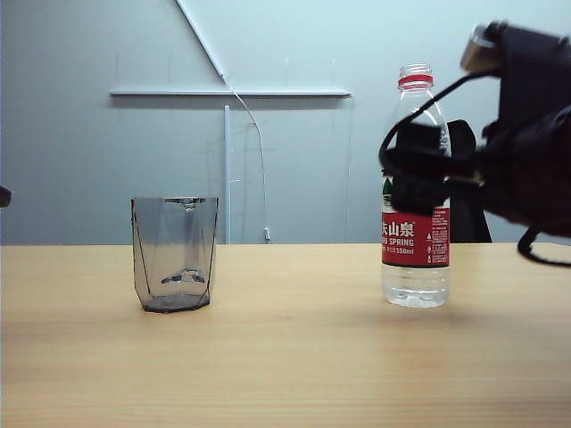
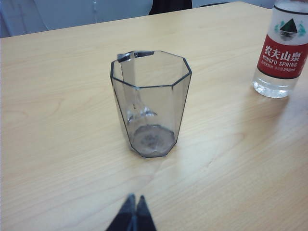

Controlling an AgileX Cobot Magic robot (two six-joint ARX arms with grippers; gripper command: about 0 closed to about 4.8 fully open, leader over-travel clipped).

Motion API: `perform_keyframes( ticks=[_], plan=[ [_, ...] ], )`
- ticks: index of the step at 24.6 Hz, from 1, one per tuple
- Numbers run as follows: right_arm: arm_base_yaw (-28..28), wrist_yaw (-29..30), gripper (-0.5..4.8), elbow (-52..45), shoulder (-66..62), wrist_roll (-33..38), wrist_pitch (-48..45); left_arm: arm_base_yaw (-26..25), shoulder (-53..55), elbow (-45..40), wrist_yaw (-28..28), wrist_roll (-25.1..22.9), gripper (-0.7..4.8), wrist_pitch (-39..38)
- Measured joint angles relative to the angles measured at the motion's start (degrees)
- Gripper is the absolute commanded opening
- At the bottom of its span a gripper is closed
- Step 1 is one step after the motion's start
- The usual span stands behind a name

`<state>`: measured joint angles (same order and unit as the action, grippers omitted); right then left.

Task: Pick up the mineral water bottle on the table and pour water into the mug until it's half full.

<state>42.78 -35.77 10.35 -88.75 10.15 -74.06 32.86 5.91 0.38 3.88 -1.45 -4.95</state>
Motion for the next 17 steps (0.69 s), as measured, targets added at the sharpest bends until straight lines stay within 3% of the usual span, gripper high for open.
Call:
perform_keyframes(
  ticks=[7, 17],
  plan=[
    [-5.11, 7.8, 4.79, 4.87, -10.38, -0.11, -4.55, -0.02, 0.0, 0.0, 0.02, 0.0, -0.02, 0.0],
    [-9.75, 11.52, 4.79, 9.64, -12.68, -0.13, -4.24, -0.02, 0.0, 0.0, 0.02, 0.0, -0.02, 0.0]
  ],
)
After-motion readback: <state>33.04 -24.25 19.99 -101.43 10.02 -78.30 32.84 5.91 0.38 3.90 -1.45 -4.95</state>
